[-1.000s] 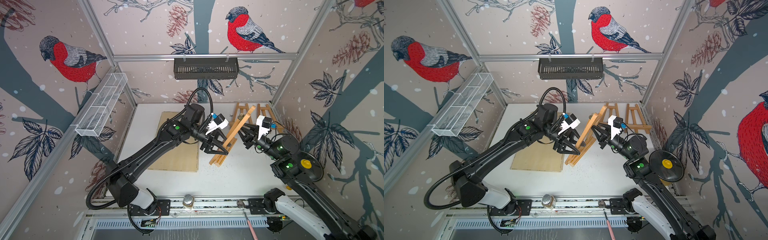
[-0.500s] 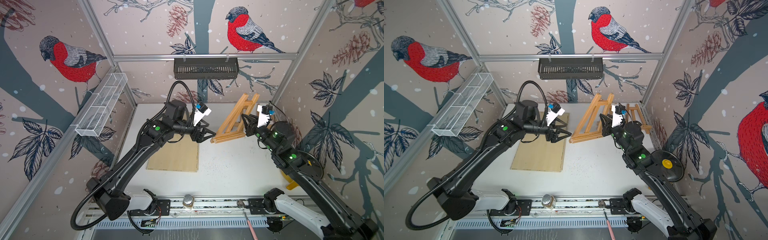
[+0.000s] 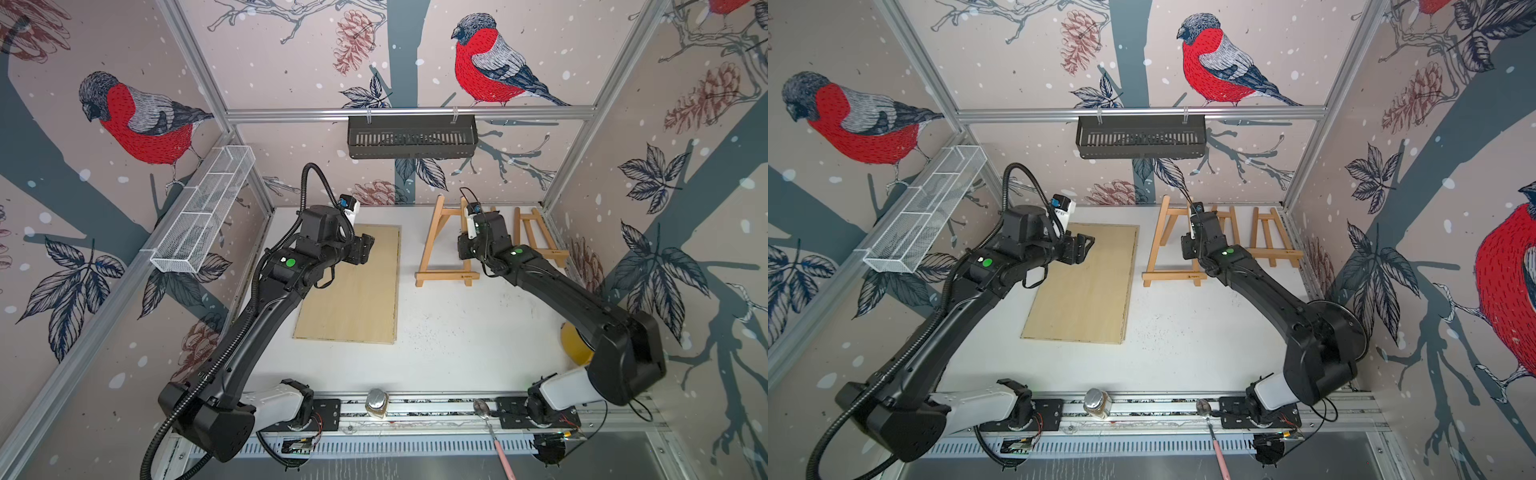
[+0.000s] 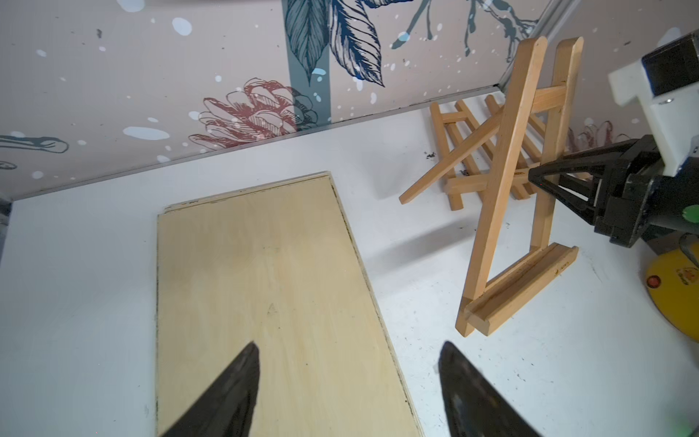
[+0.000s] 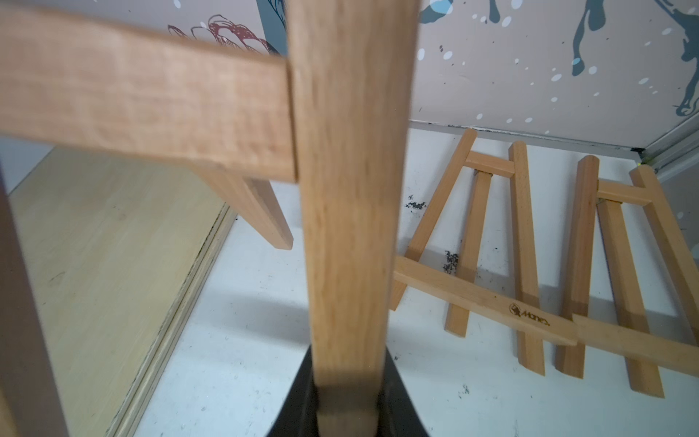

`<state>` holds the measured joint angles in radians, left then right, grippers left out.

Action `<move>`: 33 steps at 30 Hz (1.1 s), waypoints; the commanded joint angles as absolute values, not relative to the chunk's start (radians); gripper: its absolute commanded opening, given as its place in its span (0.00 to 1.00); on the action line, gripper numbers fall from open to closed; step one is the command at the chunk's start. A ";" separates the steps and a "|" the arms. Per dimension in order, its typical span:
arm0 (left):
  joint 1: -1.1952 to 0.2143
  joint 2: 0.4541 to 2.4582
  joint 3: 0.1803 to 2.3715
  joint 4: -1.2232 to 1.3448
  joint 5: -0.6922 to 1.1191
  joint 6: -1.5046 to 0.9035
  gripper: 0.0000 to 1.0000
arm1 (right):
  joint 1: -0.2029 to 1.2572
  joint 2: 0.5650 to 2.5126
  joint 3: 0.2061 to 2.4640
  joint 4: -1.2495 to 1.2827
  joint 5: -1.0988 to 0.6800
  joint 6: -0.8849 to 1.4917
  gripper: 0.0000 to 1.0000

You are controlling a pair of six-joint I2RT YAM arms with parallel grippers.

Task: Disassemble the easel
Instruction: Place the easel at the center of the board.

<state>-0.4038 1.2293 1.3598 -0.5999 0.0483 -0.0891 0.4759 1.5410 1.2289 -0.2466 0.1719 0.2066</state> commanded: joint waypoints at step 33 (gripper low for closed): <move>-0.095 1.296 1.257 -0.281 0.116 -0.118 0.78 | 0.552 1.552 1.369 -0.538 0.142 0.206 0.08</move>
